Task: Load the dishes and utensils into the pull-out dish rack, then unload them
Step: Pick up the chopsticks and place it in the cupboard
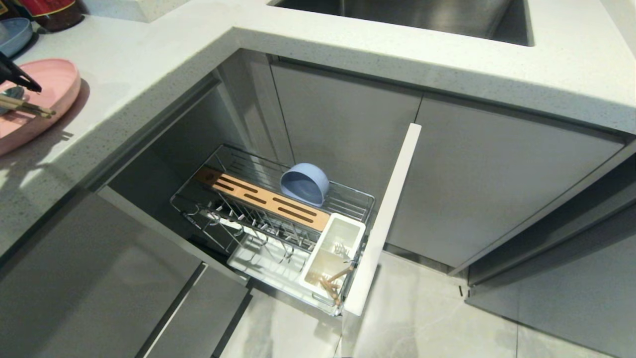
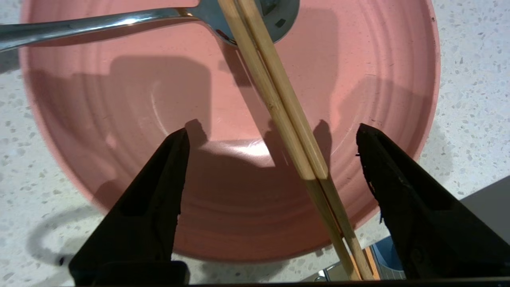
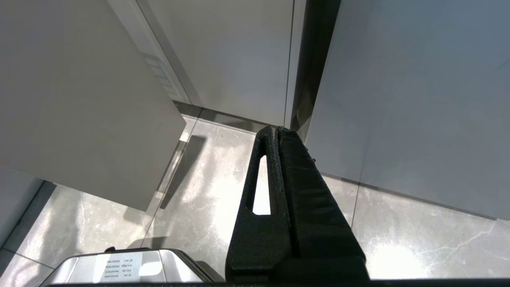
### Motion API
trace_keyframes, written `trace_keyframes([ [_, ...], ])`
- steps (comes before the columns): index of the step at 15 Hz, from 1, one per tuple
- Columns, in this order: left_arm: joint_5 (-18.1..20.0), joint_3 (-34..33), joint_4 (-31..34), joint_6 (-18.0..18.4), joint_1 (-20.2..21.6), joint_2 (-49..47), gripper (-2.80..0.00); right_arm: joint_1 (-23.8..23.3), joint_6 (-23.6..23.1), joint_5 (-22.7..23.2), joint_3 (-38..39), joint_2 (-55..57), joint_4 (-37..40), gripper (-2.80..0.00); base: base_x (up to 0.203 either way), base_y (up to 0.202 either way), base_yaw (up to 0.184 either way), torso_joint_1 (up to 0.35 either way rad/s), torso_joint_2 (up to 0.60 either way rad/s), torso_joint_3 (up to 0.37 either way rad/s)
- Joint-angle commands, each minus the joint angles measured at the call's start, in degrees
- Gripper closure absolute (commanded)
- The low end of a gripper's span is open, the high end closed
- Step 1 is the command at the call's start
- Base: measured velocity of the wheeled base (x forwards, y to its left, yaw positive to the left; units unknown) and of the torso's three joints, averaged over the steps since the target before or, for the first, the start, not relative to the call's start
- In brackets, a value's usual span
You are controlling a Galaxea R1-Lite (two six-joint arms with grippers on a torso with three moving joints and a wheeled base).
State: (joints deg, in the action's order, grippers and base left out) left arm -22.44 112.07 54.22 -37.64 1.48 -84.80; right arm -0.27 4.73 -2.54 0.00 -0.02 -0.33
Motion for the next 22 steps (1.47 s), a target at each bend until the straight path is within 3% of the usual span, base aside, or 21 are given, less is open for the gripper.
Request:
trace_keyframes([
  [1,-0.15,-0.01,0.27,-0.24,0.01,-0.98,-2.80,0.00,0.02,-0.01,0.00,-0.24,-0.02,0.00,0.000,0.000,0.000,0.000,0.00,0.000],
  [6,-0.24,-0.01,0.27,-0.24,-0.25,-1.07,-2.80,0.00,0.02,-0.01,0.00,-0.24,-0.02,0.00,0.000,0.000,0.000,0.000,0.00,0.000],
  [7,-0.24,-0.01,0.36,-0.24,-0.25,-1.07,-0.18,0.00,0.02,-0.01,0.00,-0.24,-0.02,0.00,0.000,0.000,0.000,0.000,0.00,0.000],
  [8,-0.24,-0.01,0.36,-0.24,-0.25,-1.07,0.00,0.00,0.02,-0.01,0.00,-0.24,-0.02,0.00,0.000,0.000,0.000,0.000,0.00,0.000],
  [22,-0.59,0.00,0.22,-0.24,-0.29,-0.23,0.00,0.00,0.02,-0.01,0.00,-0.24,-0.02,0.00,0.000,0.000,0.000,0.000,0.00,0.000],
])
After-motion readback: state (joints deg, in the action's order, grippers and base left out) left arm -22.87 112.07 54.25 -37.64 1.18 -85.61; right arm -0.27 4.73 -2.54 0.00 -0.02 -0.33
